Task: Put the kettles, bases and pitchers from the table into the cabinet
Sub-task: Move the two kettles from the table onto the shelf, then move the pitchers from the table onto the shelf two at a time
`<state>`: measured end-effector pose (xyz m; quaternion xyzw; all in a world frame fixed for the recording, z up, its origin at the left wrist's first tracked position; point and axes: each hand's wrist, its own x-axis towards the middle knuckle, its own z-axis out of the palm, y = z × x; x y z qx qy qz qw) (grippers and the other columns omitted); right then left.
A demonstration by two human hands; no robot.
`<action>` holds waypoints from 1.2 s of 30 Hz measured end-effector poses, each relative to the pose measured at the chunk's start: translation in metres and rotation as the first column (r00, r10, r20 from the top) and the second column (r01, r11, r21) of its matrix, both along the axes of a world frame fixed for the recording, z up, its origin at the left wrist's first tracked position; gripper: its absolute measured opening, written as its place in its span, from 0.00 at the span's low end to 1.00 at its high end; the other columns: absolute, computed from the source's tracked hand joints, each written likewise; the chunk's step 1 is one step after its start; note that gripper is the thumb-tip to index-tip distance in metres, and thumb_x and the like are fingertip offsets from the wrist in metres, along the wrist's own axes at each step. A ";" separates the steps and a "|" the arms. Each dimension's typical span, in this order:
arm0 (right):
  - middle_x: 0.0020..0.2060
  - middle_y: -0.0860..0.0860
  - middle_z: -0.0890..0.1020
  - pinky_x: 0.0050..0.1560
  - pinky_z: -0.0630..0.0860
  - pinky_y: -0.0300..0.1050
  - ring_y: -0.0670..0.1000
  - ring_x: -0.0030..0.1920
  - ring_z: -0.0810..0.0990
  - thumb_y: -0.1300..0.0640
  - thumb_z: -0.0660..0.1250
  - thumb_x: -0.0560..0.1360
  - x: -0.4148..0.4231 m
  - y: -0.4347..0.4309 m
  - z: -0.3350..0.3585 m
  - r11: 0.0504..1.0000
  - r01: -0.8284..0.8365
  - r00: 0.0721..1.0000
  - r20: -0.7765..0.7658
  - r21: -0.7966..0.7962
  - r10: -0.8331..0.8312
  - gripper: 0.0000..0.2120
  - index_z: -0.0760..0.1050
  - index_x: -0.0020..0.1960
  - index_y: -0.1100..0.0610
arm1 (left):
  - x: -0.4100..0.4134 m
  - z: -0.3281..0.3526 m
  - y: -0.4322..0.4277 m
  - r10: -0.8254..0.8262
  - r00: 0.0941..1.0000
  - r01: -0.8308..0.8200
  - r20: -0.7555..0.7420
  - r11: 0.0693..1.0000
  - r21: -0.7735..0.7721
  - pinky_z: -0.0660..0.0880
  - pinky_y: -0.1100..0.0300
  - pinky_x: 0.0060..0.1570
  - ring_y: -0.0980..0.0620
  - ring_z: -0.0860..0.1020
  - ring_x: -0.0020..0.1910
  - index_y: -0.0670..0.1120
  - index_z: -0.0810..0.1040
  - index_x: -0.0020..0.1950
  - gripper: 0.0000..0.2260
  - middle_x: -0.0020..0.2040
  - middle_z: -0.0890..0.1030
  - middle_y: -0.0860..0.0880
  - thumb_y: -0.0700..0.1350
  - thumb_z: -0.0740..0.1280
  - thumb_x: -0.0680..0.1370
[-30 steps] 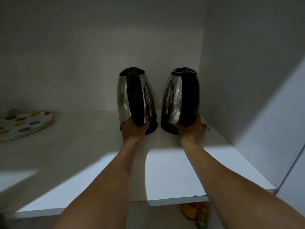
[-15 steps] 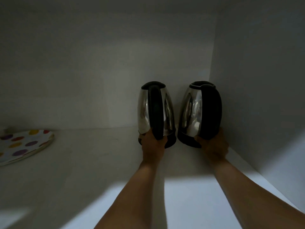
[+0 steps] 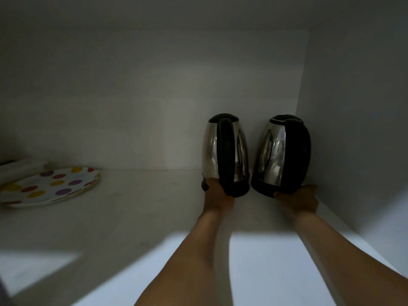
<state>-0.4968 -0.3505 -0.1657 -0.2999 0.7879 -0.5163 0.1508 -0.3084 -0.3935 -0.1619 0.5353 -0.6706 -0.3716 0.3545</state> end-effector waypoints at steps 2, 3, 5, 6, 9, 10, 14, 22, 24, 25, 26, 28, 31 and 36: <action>0.71 0.69 0.70 0.66 0.68 0.54 0.67 0.70 0.70 0.60 0.78 0.70 0.007 0.013 0.004 0.999 -0.030 1.000 -0.009 0.026 0.030 0.45 0.53 0.75 0.70 | 0.002 0.001 0.014 0.001 0.998 -0.003 0.061 0.999 0.042 0.73 0.58 0.59 0.43 0.73 0.67 0.41 0.54 0.78 0.30 0.70 0.71 0.40 0.38 0.62 0.78; 0.70 0.68 0.70 0.65 0.70 0.54 0.67 0.70 0.71 0.58 0.78 0.70 0.011 0.021 0.005 0.999 -0.042 0.999 -0.010 0.034 0.042 0.45 0.53 0.75 0.68 | 0.003 0.003 0.021 -0.006 0.996 0.002 0.091 0.999 0.040 0.72 0.56 0.62 0.42 0.72 0.68 0.42 0.52 0.79 0.32 0.72 0.70 0.41 0.39 0.63 0.78; 0.69 0.67 0.72 0.63 0.72 0.53 0.66 0.68 0.73 0.55 0.77 0.71 0.022 0.039 0.007 0.995 -0.080 0.995 -0.048 0.056 0.082 0.44 0.54 0.76 0.65 | 0.002 0.010 0.040 -0.018 0.986 0.021 0.169 1.000 -0.013 0.70 0.55 0.65 0.40 0.71 0.70 0.43 0.54 0.79 0.32 0.73 0.68 0.40 0.40 0.64 0.78; 0.69 0.66 0.72 0.63 0.72 0.52 0.66 0.67 0.74 0.54 0.76 0.72 0.025 0.049 0.007 0.992 -0.098 0.989 -0.102 0.081 0.106 0.43 0.56 0.77 0.64 | 0.002 0.013 0.050 -0.009 0.976 0.025 0.216 0.997 -0.074 0.70 0.55 0.65 0.39 0.70 0.70 0.43 0.57 0.78 0.30 0.73 0.68 0.39 0.40 0.64 0.77; 0.66 0.65 0.74 0.61 0.74 0.54 0.67 0.64 0.75 0.51 0.71 0.75 0.034 0.085 0.012 0.978 -0.149 0.920 -0.343 0.143 0.191 0.31 0.65 0.72 0.62 | 0.004 0.022 0.084 0.095 0.920 0.030 0.380 0.950 -0.310 0.68 0.43 0.67 0.35 0.67 0.71 0.43 0.65 0.72 0.25 0.70 0.69 0.38 0.42 0.64 0.75; 0.66 0.64 0.73 0.61 0.74 0.54 0.67 0.64 0.74 0.51 0.69 0.76 0.038 0.099 0.015 0.972 -0.177 0.886 -0.406 0.154 0.226 0.27 0.66 0.71 0.60 | 0.007 0.025 0.099 0.145 0.887 0.026 0.439 0.933 -0.360 0.65 0.38 0.69 0.36 0.62 0.74 0.45 0.64 0.74 0.26 0.72 0.66 0.38 0.44 0.64 0.76; 0.73 0.62 0.66 0.69 0.67 0.60 0.65 0.72 0.64 0.46 0.62 0.80 0.054 0.148 0.021 0.939 -0.276 0.744 -0.573 0.204 0.343 0.27 0.62 0.75 0.57 | 0.026 0.032 0.163 0.302 0.748 0.027 0.590 0.875 -0.483 0.46 0.31 0.73 0.40 0.42 0.80 0.47 0.47 0.80 0.29 0.82 0.46 0.44 0.53 0.55 0.83; 0.81 0.57 0.51 0.74 0.56 0.70 0.63 0.80 0.49 0.40 0.60 0.80 0.152 0.236 0.017 0.838 -0.489 0.641 -0.551 0.243 0.534 0.36 0.50 0.81 0.50 | 0.121 0.032 0.296 0.506 0.646 -0.156 0.571 0.820 -0.551 0.41 0.29 0.71 0.41 0.39 0.80 0.48 0.42 0.81 0.33 0.82 0.41 0.46 0.60 0.51 0.82; 0.81 0.56 0.51 0.74 0.54 0.70 0.63 0.80 0.48 0.39 0.60 0.79 0.194 0.255 0.019 0.791 -0.557 0.597 -0.540 0.253 0.594 0.35 0.51 0.80 0.49 | 0.159 0.032 0.328 0.553 0.605 -0.233 0.573 0.811 -0.536 0.42 0.29 0.71 0.42 0.39 0.80 0.49 0.41 0.81 0.34 0.82 0.41 0.47 0.60 0.52 0.82; 0.81 0.56 0.51 0.74 0.54 0.69 0.63 0.80 0.48 0.39 0.60 0.79 0.217 0.265 0.019 0.758 -0.595 0.561 -0.539 0.265 0.629 0.35 0.50 0.80 0.48 | 0.180 0.032 0.345 0.574 0.581 -0.272 0.577 0.805 -0.527 0.42 0.29 0.71 0.42 0.39 0.80 0.49 0.41 0.81 0.34 0.82 0.41 0.48 0.60 0.52 0.82; 0.81 0.55 0.51 0.74 0.54 0.69 0.63 0.80 0.48 0.38 0.59 0.79 0.242 0.276 0.019 0.725 -0.632 0.521 -0.542 0.274 0.660 0.35 0.50 0.80 0.48 | 0.201 0.031 0.362 0.594 0.563 -0.313 0.575 0.797 -0.517 0.42 0.29 0.71 0.42 0.39 0.80 0.49 0.40 0.81 0.33 0.82 0.40 0.48 0.60 0.52 0.82; 0.81 0.55 0.51 0.74 0.54 0.70 0.63 0.80 0.49 0.38 0.60 0.79 0.291 0.300 0.020 0.657 -0.700 0.443 -0.552 0.279 0.706 0.36 0.50 0.81 0.47 | 0.244 0.029 0.398 0.636 0.529 -0.398 0.562 0.771 -0.498 0.41 0.30 0.71 0.42 0.39 0.80 0.49 0.41 0.81 0.33 0.82 0.41 0.48 0.60 0.51 0.82; 0.81 0.55 0.51 0.74 0.54 0.70 0.63 0.80 0.49 0.37 0.59 0.79 0.366 0.341 0.023 0.548 -0.785 0.334 -0.549 0.288 0.766 0.36 0.50 0.80 0.47 | 0.306 0.026 0.455 0.692 0.448 -0.506 0.566 0.718 -0.478 0.41 0.29 0.71 0.42 0.40 0.80 0.49 0.42 0.81 0.33 0.82 0.42 0.48 0.61 0.51 0.82; 0.81 0.54 0.51 0.75 0.52 0.71 0.63 0.80 0.50 0.39 0.60 0.79 0.497 0.425 0.008 0.348 -0.895 0.172 -0.502 0.280 0.848 0.36 0.49 0.81 0.47 | 0.417 0.007 0.572 0.722 0.285 -0.650 0.631 0.629 -0.426 0.40 0.29 0.71 0.42 0.40 0.80 0.49 0.41 0.81 0.33 0.82 0.41 0.48 0.61 0.50 0.82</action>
